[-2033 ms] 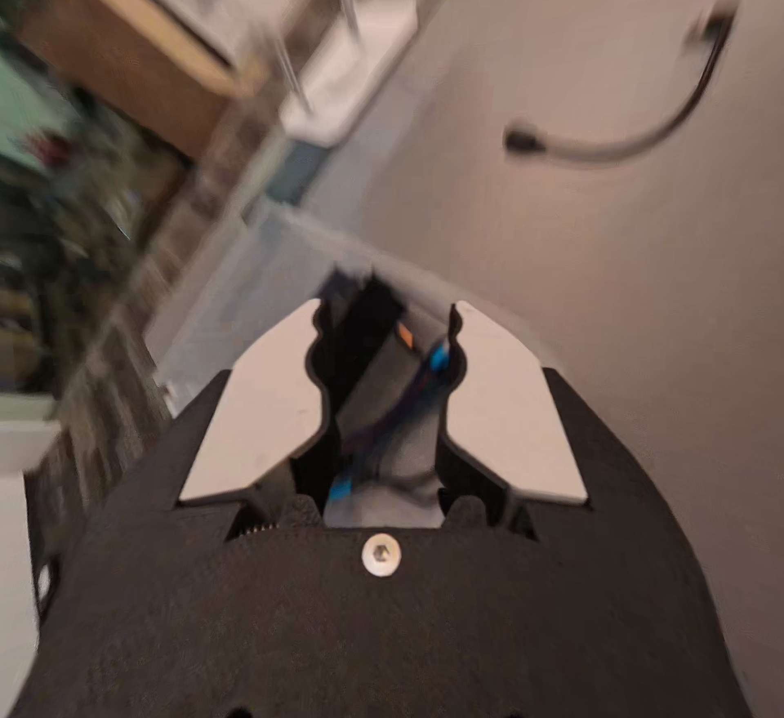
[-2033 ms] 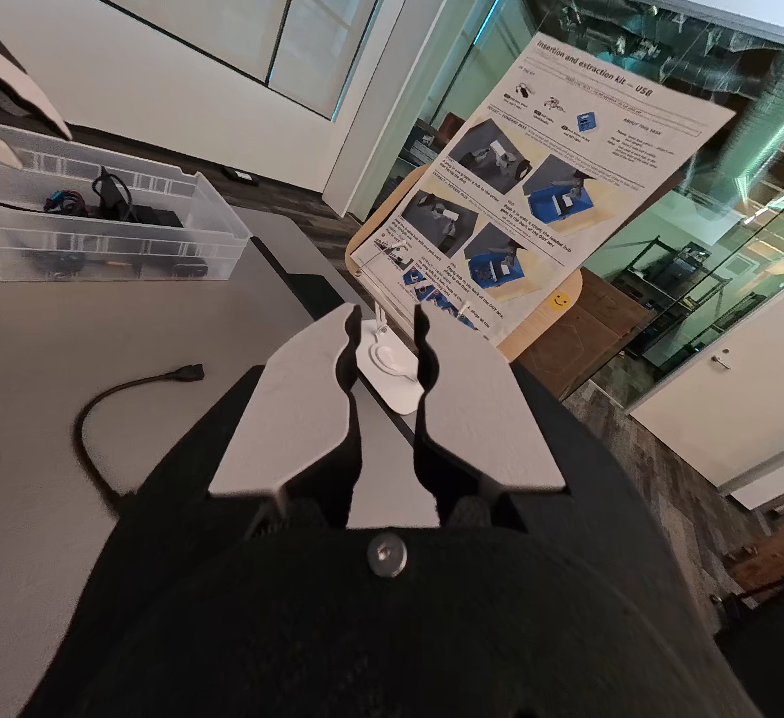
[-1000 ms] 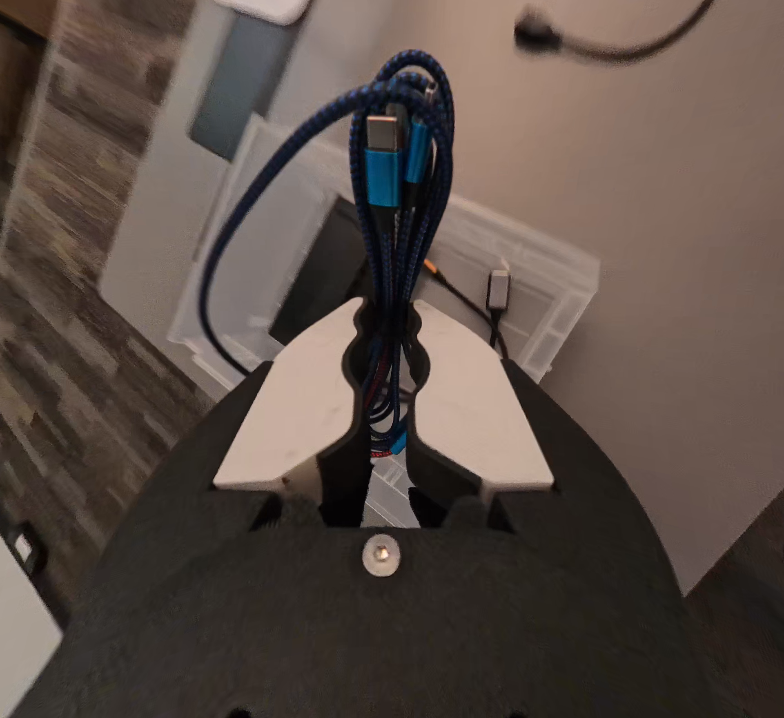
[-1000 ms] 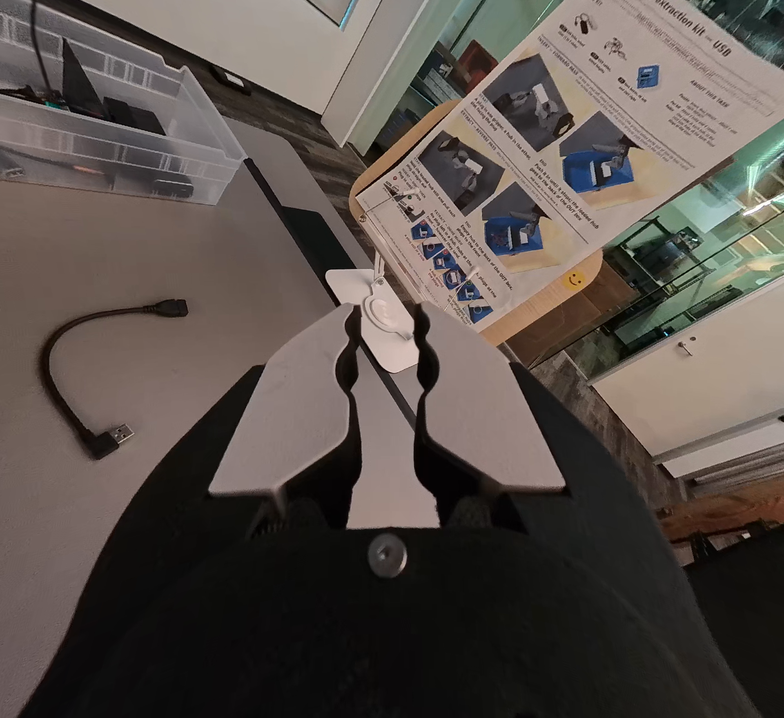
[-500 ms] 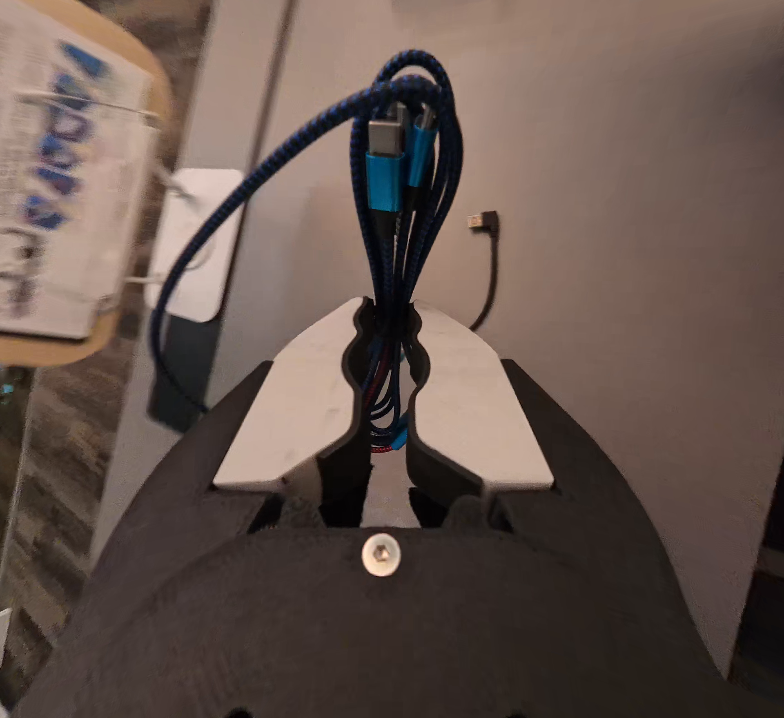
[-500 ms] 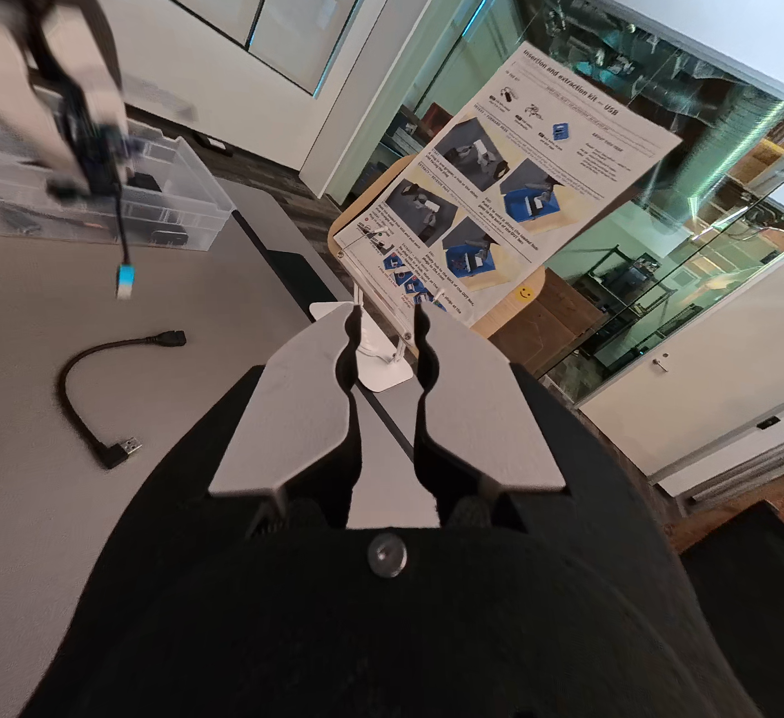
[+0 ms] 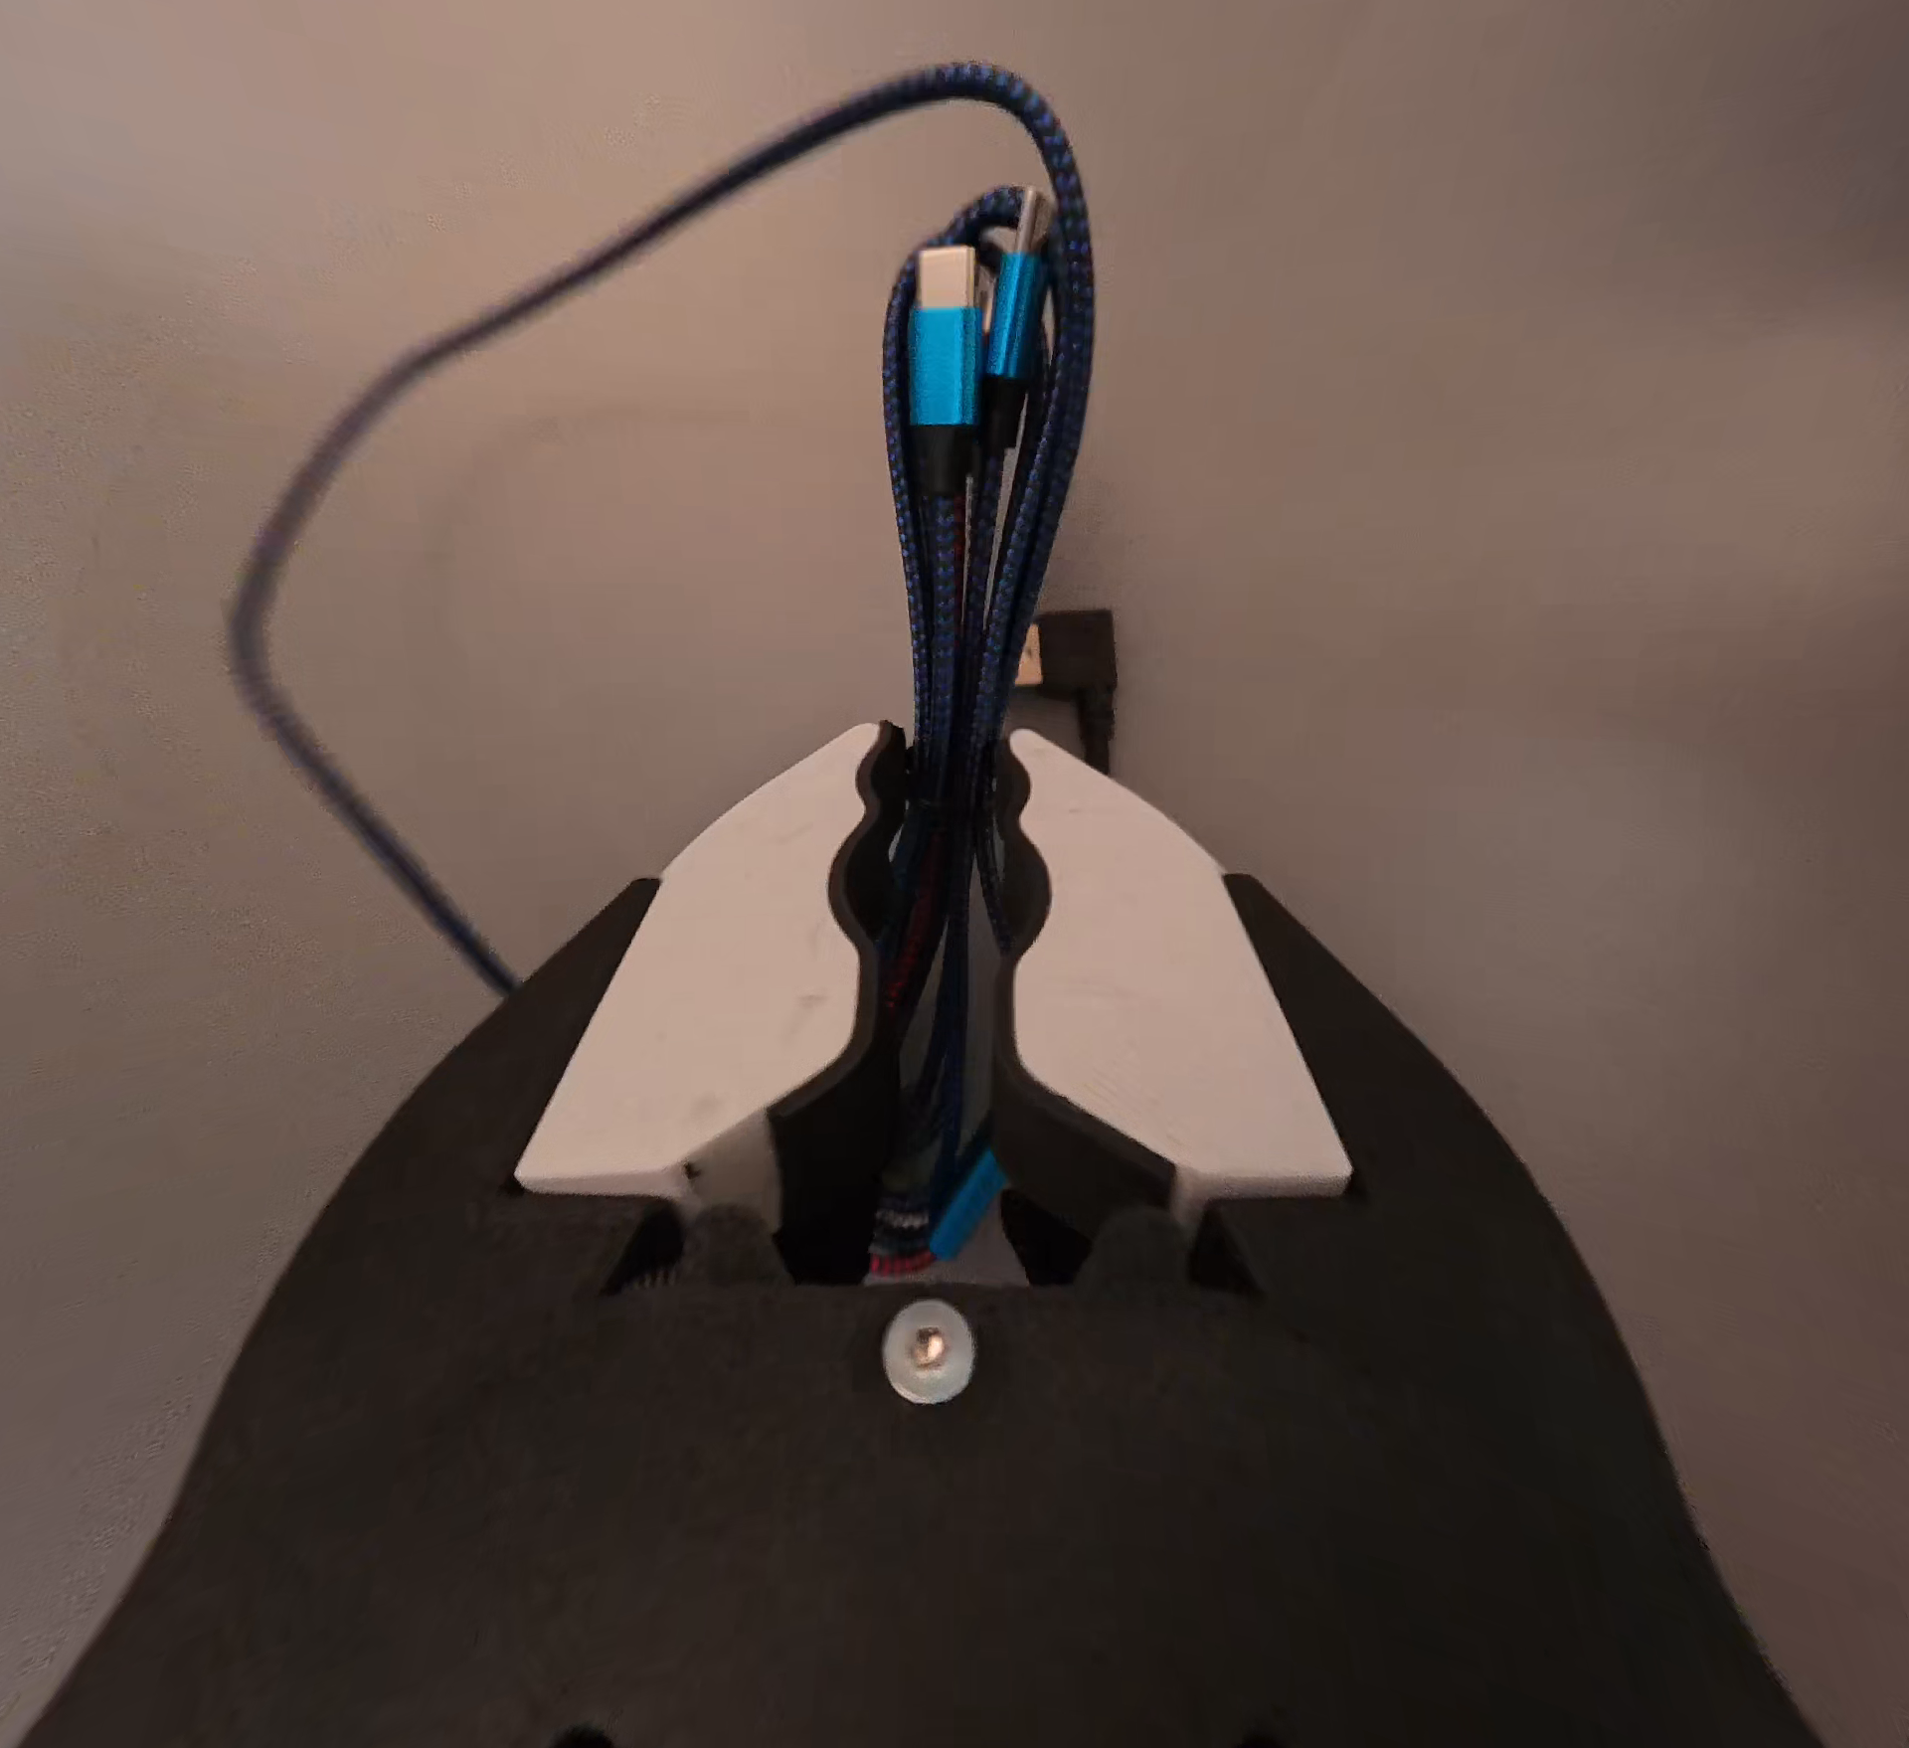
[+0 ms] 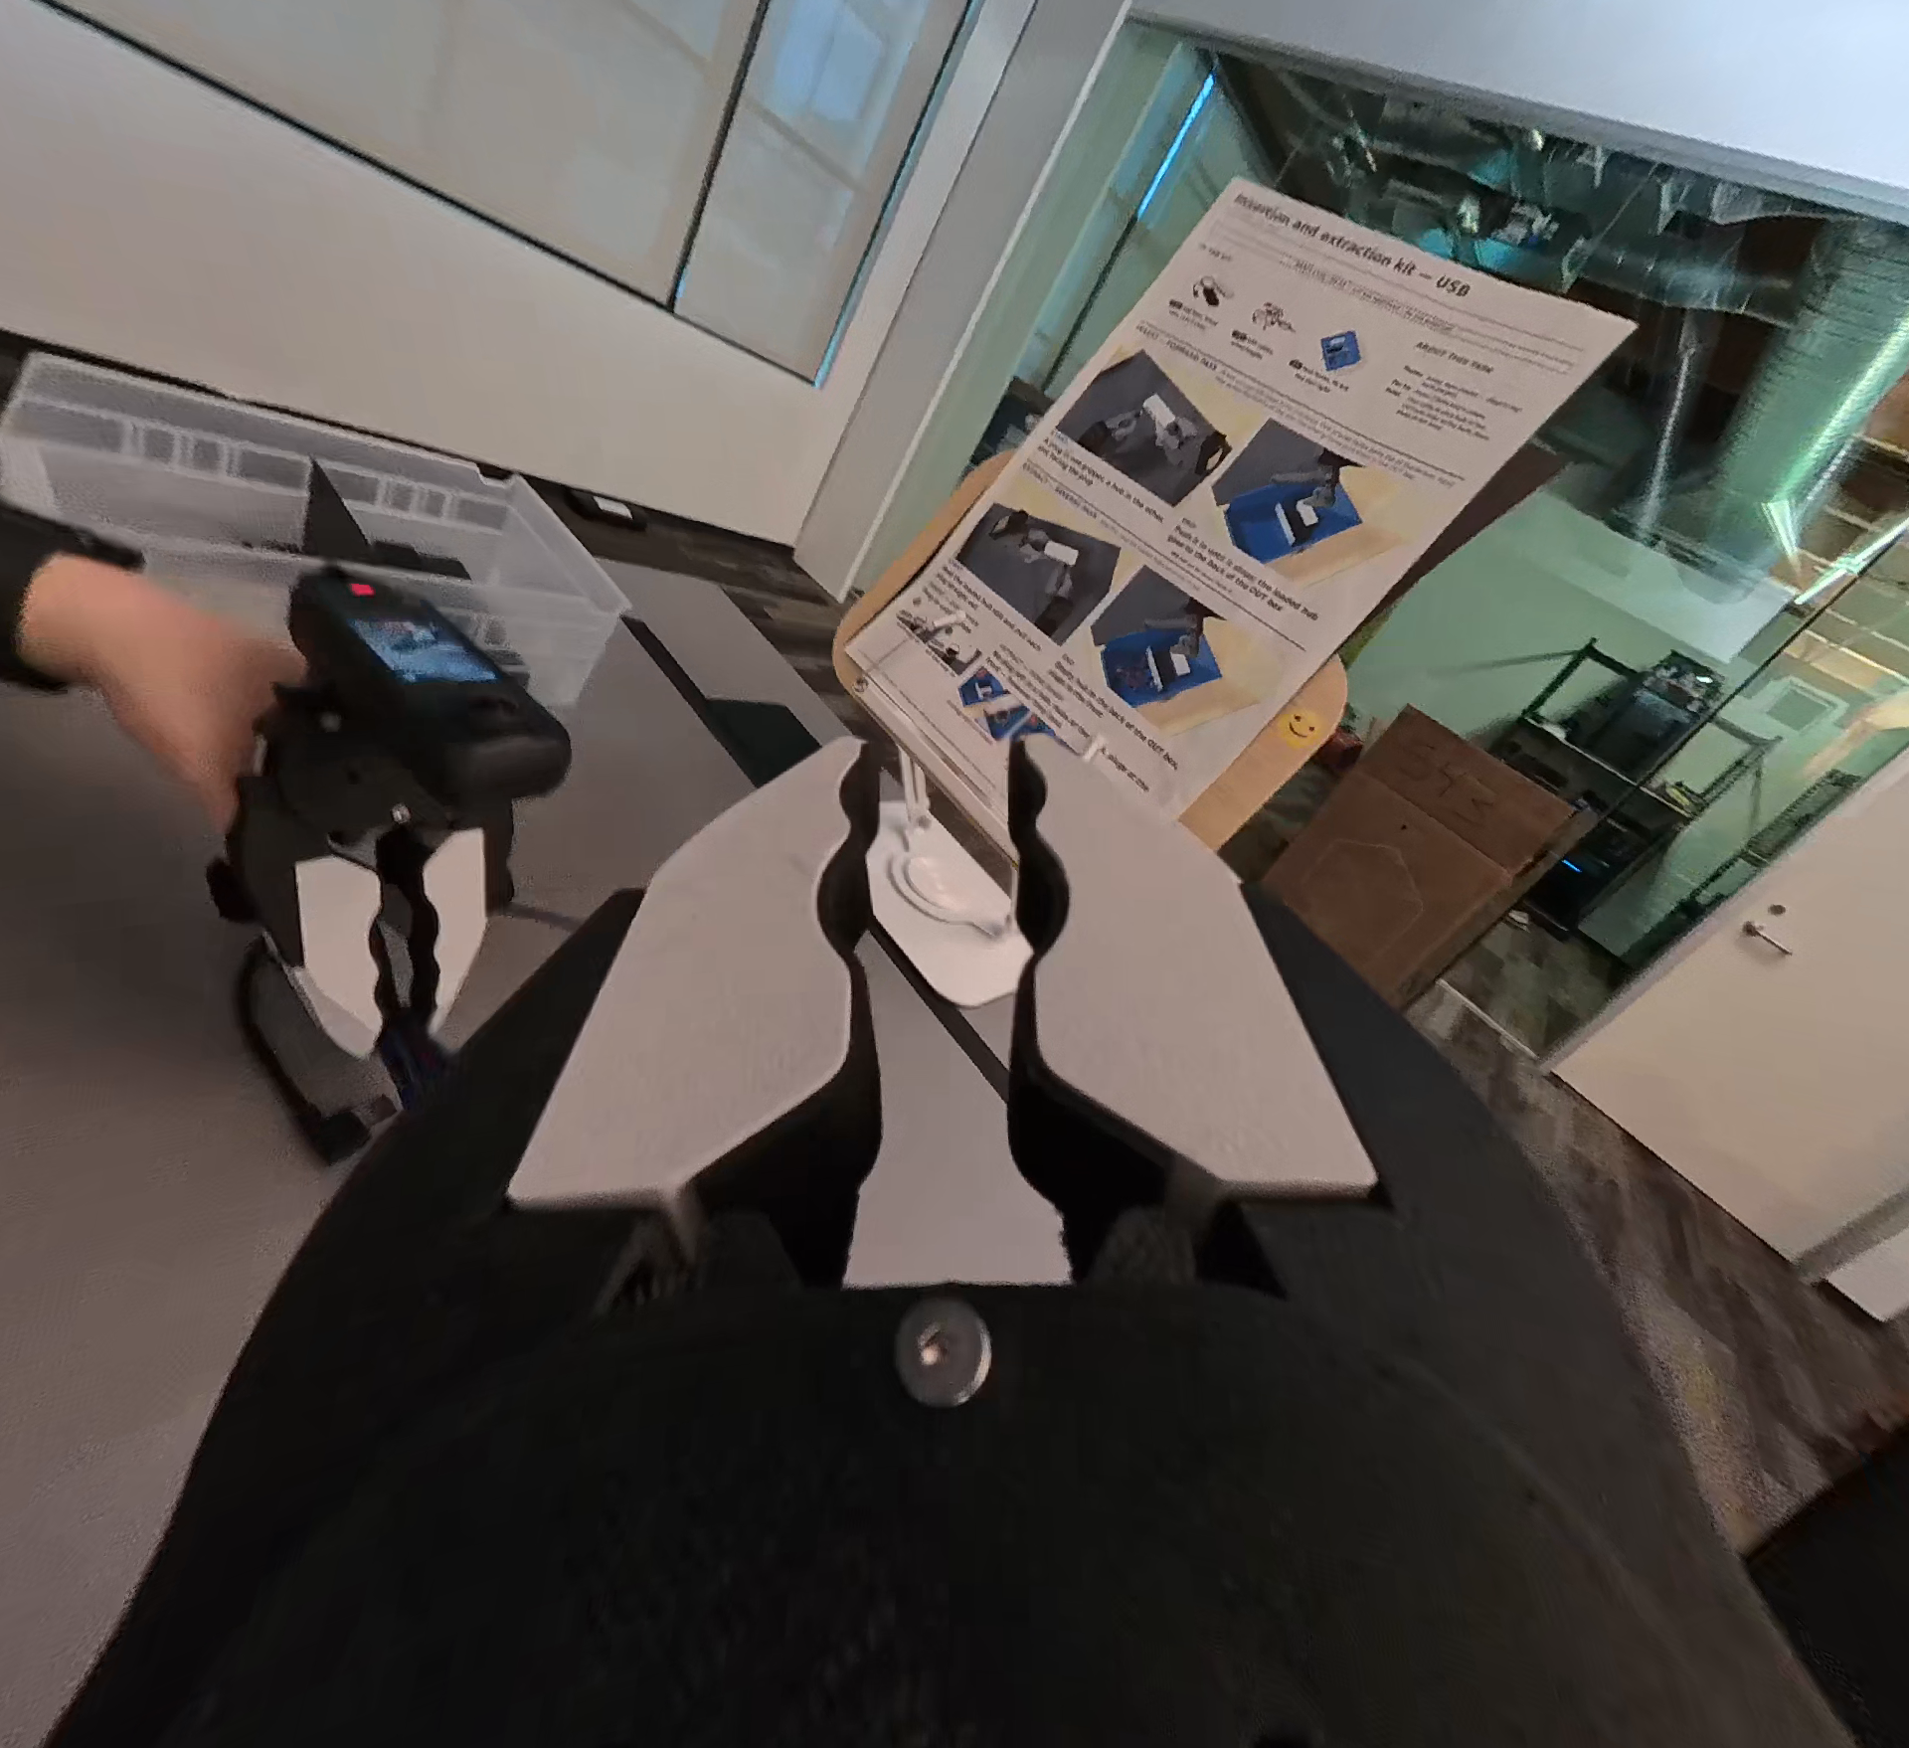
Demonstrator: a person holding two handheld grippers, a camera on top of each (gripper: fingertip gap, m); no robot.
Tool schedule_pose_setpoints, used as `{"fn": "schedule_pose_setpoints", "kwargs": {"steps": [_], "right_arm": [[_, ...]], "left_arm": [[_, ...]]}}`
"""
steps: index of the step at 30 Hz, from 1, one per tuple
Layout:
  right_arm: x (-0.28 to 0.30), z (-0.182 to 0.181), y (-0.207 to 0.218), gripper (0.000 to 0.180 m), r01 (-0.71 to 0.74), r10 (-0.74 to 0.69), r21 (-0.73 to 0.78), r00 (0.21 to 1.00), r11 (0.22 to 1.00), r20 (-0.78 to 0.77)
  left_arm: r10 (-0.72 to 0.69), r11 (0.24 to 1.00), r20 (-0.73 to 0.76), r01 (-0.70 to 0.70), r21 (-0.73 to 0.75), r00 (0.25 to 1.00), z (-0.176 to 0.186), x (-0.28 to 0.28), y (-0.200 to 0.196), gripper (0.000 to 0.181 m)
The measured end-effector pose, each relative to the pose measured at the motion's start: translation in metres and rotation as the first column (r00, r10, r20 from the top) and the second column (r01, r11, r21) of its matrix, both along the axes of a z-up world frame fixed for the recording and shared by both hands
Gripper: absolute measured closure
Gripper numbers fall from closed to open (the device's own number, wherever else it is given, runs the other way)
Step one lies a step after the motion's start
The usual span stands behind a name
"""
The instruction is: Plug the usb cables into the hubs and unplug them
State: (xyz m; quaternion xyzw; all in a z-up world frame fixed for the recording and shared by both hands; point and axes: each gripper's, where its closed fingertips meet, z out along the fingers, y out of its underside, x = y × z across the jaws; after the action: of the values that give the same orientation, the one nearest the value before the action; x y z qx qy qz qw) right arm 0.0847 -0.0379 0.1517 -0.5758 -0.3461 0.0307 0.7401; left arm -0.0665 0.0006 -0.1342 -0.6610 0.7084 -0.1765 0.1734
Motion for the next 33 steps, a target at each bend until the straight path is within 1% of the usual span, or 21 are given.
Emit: {"fn": "schedule_pose_setpoints", "kwargs": {"steps": [1,3,4,6,8,10,12,13,14,16,17,18,20,21,22,23,26,28,30,31,33], "right_arm": [[0.0,0.002,-0.001,0.156,-0.015,0.015,0.006,1.0,1.0,-0.017],[0.0,0.003,-0.002,0.156,-0.033,0.034,0.011,0.999,0.999,-0.031],[0.001,0.003,-0.002,0.156,-0.036,0.036,0.01,0.999,0.999,-0.032],[0.003,0.003,-0.001,0.156,-0.029,0.03,0.013,0.999,0.999,-0.036],[0.004,0.005,0.001,0.156,-0.024,0.025,0.018,0.999,1.0,-0.048],[0.002,0.008,0.003,0.156,-0.027,0.028,0.028,0.998,0.999,-0.064],[-0.001,0.011,0.006,0.156,-0.032,0.034,0.034,0.997,0.999,-0.074],[-0.002,0.011,0.008,0.156,-0.03,0.032,0.034,0.997,0.999,-0.073],[-0.004,0.01,0.011,0.156,-0.025,0.027,0.029,0.997,0.999,-0.069],[-0.006,0.007,0.017,0.156,-0.006,0.007,0.016,0.999,1.0,-0.053],[-0.008,0.005,0.021,0.156,0.004,-0.004,0.006,0.999,1.0,-0.041],[-0.009,0.002,0.025,0.156,0.017,-0.017,-0.005,1.0,1.0,-0.026],[-0.011,-0.004,0.034,0.156,0.042,-0.042,-0.031,0.999,0.999,0.003],[-0.013,-0.008,0.038,0.156,0.053,-0.052,-0.046,0.998,0.998,0.018],[-0.015,-0.012,0.042,0.156,0.062,-0.06,-0.06,0.998,0.996,0.035],[-0.017,-0.015,0.045,0.156,0.069,-0.066,-0.071,0.996,0.995,0.054],[-0.024,-0.024,0.054,0.156,0.077,-0.067,-0.094,0.993,0.993,0.099],[-0.026,-0.029,0.059,0.156,0.083,-0.071,-0.111,0.991,0.99,0.113],[-0.026,-0.033,0.063,0.156,0.092,-0.076,-0.125,0.989,0.988,0.123],[-0.026,-0.035,0.065,0.156,0.093,-0.076,-0.133,0.989,0.987,0.128],[-0.025,-0.039,0.068,0.156,0.099,-0.079,-0.147,0.988,0.984,0.135]], "left_arm": [[0.016,1.0,0.046,-0.016,-0.007,0.999,0.002,0.004,0.0,0.161],[0.062,0.998,0.166,-0.062,-0.007,0.984,0.019,0.008,0.003,0.142],[0.092,0.996,0.241,-0.092,-0.014,0.966,0.035,0.007,0.005,0.134],[0.168,0.984,0.407,-0.18,-0.01,0.898,0.08,-0.004,0.016,0.131],[0.219,0.952,0.536,-0.299,0.066,0.815,0.13,-0.039,0.039,0.135],[0.256,0.861,0.581,-0.455,0.227,0.773,0.17,-0.098,0.078,0.135],[0.279,0.773,0.542,-0.521,0.364,0.793,0.185,-0.162,0.115,0.135],[0.309,0.74,0.483,-0.526,0.419,0.819,0.183,-0.193,0.134,0.135],[0.339,0.739,0.398,-0.503,0.448,0.852,0.173,-0.219,0.149,0.136],[0.374,0.803,0.214,-0.43,0.413,0.902,0.144,-0.26,0.165,0.138],[0.401,0.813,0.149,-0.426,0.396,0.904,0.134,-0.276,0.175,0.135],[0.415,0.824,0.104,-0.422,0.377,0.904,0.125,-0.289,0.184,0.137],[0.447,0.849,0.041,-0.438,0.294,0.894,0.107,-0.306,0.197,0.148],[0.481,0.848,-0.007,-0.464,0.255,0.876,0.098,-0.314,0.205,0.148],[0.492,0.858,-0.063,-0.472,0.201,0.868,0.089,-0.32,0.207,0.142],[0.478,0.873,-0.11,-0.459,0.163,0.871,0.082,-0.324,0.208,0.137],[0.35,0.932,-0.239,-0.312,0.182,0.906,0.068,-0.334,0.206,0.133],[0.271,0.958,-0.341,-0.22,0.181,0.9,0.058,-0.342,0.201,0.133],[0.223,0.971,-0.428,-0.163,0.173,0.876,0.048,-0.351,0.2,0.133],[0.212,0.973,-0.456,-0.144,0.178,0.864,0.044,-0.353,0.202,0.128],[0.178,0.981,-0.48,-0.113,0.16,0.859,0.038,-0.353,0.203,0.127]]}}
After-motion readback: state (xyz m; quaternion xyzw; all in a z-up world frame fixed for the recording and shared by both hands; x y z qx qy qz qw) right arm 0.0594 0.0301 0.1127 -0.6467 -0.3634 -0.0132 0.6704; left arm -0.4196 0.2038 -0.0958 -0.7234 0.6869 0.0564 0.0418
